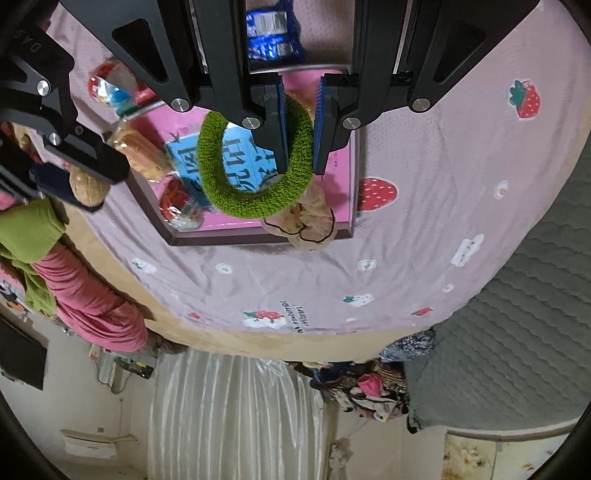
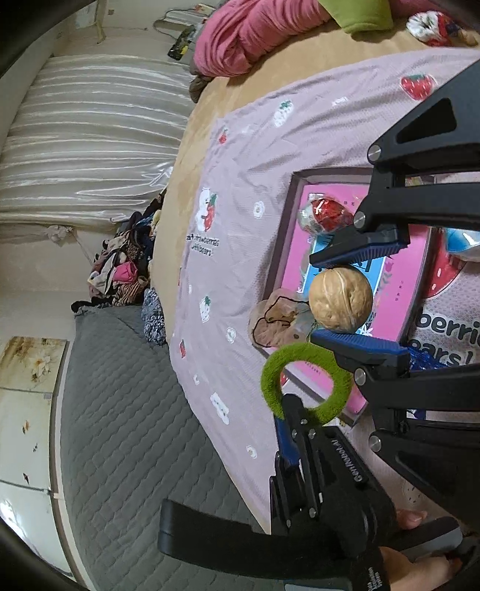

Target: Organize objects

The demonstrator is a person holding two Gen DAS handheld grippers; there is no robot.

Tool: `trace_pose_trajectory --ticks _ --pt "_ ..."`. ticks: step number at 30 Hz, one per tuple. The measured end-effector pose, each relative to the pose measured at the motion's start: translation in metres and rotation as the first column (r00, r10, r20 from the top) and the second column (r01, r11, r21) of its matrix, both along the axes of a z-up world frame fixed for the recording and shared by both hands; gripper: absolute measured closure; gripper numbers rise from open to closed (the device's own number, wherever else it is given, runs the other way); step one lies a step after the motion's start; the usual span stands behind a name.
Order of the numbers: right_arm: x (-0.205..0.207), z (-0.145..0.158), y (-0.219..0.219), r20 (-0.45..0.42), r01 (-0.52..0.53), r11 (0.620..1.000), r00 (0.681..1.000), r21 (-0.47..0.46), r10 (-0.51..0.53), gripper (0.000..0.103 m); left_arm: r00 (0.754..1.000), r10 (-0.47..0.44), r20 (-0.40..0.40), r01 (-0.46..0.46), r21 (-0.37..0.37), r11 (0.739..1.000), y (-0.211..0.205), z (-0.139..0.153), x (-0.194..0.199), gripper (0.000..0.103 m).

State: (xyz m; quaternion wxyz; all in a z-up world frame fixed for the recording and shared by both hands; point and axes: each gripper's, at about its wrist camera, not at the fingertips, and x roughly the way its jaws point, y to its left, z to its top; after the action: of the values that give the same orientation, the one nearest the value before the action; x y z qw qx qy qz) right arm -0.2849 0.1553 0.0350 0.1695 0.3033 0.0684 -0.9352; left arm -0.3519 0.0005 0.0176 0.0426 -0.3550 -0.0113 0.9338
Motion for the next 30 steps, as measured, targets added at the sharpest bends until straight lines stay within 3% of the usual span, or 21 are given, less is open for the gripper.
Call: trace_pose_trajectory --ticks 3,13,30 --pt "-0.006 -0.015 0.006 0.021 0.012 1.0 1.0 -0.026 -0.012 0.068 1.0 0.009 -0.003 -0.009 0.032 0.999 -0.004 -0.012 -0.005 0.091" --pt "-0.026 -0.048 0.005 0.039 0.014 1.0 0.999 -0.002 -0.014 0.068 1.0 0.03 -0.007 -0.03 0.016 0.999 -0.009 -0.042 -0.019 0.091" --pt "-0.052 -0.087 0.004 0.091 0.035 0.999 0.995 0.037 -0.039 0.068 0.999 0.031 -0.004 -0.031 -0.003 0.999 -0.006 -0.063 -0.022 0.091"
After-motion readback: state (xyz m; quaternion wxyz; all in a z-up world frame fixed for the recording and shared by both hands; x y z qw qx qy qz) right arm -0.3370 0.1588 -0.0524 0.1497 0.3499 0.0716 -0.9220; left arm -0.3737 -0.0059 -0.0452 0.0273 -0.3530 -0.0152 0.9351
